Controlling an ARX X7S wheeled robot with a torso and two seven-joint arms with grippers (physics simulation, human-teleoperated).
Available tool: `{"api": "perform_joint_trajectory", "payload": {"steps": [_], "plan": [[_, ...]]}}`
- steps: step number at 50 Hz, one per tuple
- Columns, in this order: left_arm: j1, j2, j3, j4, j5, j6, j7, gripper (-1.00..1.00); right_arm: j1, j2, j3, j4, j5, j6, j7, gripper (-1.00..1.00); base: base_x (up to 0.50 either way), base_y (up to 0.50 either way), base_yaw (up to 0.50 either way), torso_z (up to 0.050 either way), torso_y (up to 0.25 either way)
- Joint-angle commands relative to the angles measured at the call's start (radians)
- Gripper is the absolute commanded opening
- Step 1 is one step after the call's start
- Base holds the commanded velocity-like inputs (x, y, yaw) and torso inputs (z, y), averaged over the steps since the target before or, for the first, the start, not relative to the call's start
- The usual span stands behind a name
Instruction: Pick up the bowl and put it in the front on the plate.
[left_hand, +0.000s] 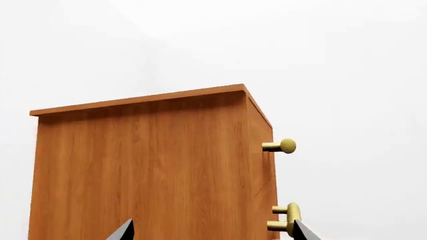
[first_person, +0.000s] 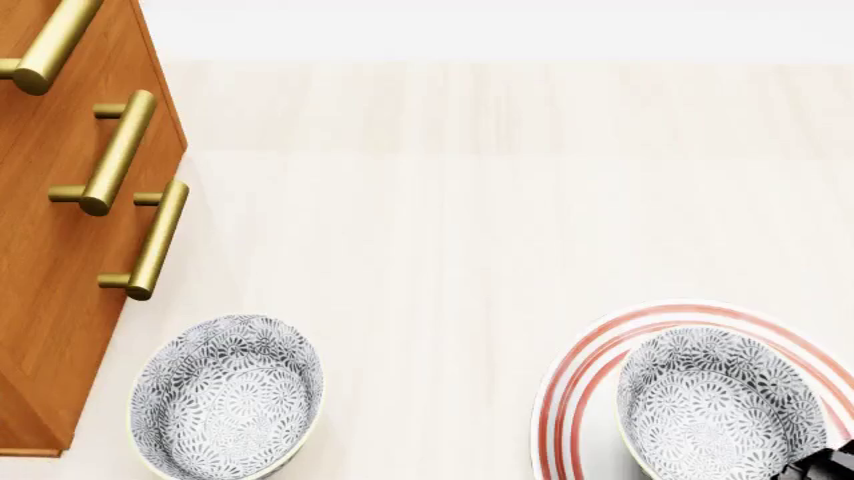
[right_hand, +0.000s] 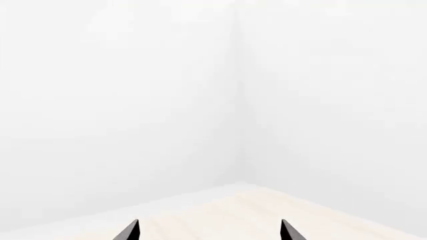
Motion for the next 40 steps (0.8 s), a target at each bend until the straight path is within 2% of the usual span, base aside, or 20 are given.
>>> {"api": "perform_joint_trajectory", "payload": {"steps": [1, 3, 7, 15, 20, 25, 33, 40], "plan": [[0.006, -0.008, -0.097, 0.017, 0.025, 0.007, -0.046, 1.0, 0.022, -0.069, 0.031, 0.053, -0.231, -0.193, 0.015, 1.0, 0.0, 0.0, 0.0, 0.0, 0.0], [0.006, -0.013, -0.117, 0.031, 0.032, 0.0, -0.056, 1.0, 0.029, -0.074, 0.05, 0.066, -0.169, -0.22, 0.016, 1.0, 0.0, 0.0, 0.0, 0.0, 0.0], [-0.002, -0.018, -0.139, 0.035, 0.022, -0.006, -0.066, 1.0, 0.049, -0.077, 0.071, 0.07, -0.211, -0.236, 0.03, 1.0, 0.0, 0.0, 0.0, 0.0, 0.0], [-0.026, -0.046, -0.273, 0.102, 0.025, -0.055, -0.122, 1.0, 0.119, -0.066, 0.146, -0.016, -0.323, -0.289, 0.066, 1.0, 0.0, 0.0, 0.0, 0.0, 0.0], [-0.028, -0.05, -0.307, 0.133, 0.028, -0.053, -0.138, 1.0, 0.141, -0.071, 0.174, -0.022, -0.367, -0.341, 0.08, 1.0, 0.0, 0.0, 0.0, 0.0, 0.0], [-0.041, -0.057, -0.343, 0.15, 0.022, -0.068, -0.15, 1.0, 0.161, -0.071, 0.197, -0.012, -0.36, -0.34, 0.092, 1.0, 0.0, 0.0, 0.0, 0.0, 0.0], [-0.052, -0.077, -0.443, 0.214, 0.001, -0.111, -0.18, 1.0, 0.248, -0.034, 0.313, -0.066, -0.374, -0.293, 0.13, 1.0, 0.0, 0.0, 0.0, 0.0, 0.0], [-0.051, -0.077, -0.459, 0.21, 0.001, -0.108, -0.185, 1.0, 0.236, -0.052, 0.307, -0.037, -0.381, -0.317, 0.132, 1.0, 0.0, 0.0, 0.0, 0.0, 0.0]]}}
